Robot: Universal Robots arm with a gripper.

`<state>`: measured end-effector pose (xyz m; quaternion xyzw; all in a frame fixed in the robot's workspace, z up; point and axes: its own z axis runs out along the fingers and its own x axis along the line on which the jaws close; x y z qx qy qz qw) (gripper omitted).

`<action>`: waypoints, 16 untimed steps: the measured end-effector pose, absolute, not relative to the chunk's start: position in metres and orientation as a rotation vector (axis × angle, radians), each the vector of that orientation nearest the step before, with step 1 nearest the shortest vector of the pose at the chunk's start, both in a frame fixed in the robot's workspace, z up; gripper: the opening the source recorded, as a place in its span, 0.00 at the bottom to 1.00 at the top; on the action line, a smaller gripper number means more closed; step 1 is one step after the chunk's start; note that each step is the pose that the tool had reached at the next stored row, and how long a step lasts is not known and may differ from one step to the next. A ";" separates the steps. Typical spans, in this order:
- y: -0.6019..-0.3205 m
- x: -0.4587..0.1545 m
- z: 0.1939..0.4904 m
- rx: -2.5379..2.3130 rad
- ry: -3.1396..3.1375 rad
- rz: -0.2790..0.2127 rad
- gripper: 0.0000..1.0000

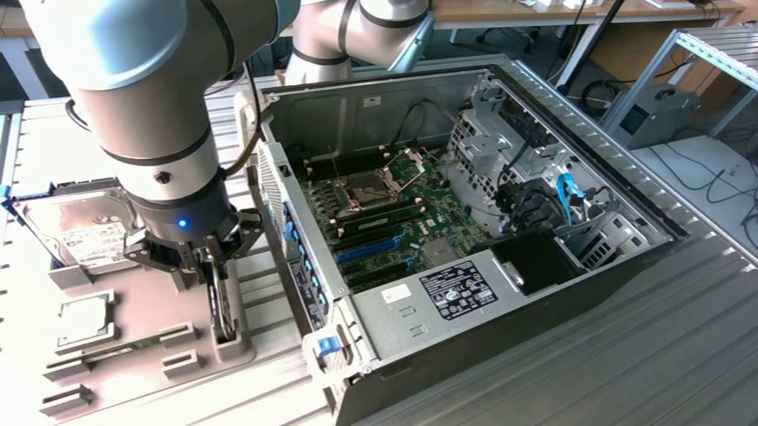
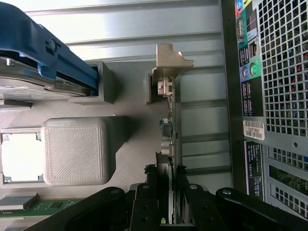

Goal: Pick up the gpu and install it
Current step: 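Pick up the gpu and move the gpu toward the slot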

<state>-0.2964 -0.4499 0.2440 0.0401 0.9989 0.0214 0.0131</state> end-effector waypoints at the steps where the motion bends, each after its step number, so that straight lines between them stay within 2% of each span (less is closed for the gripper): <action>1: -0.450 -0.296 0.244 0.125 3.112 0.067 0.26; 16: -0.450 -0.296 0.250 0.125 3.112 0.066 0.26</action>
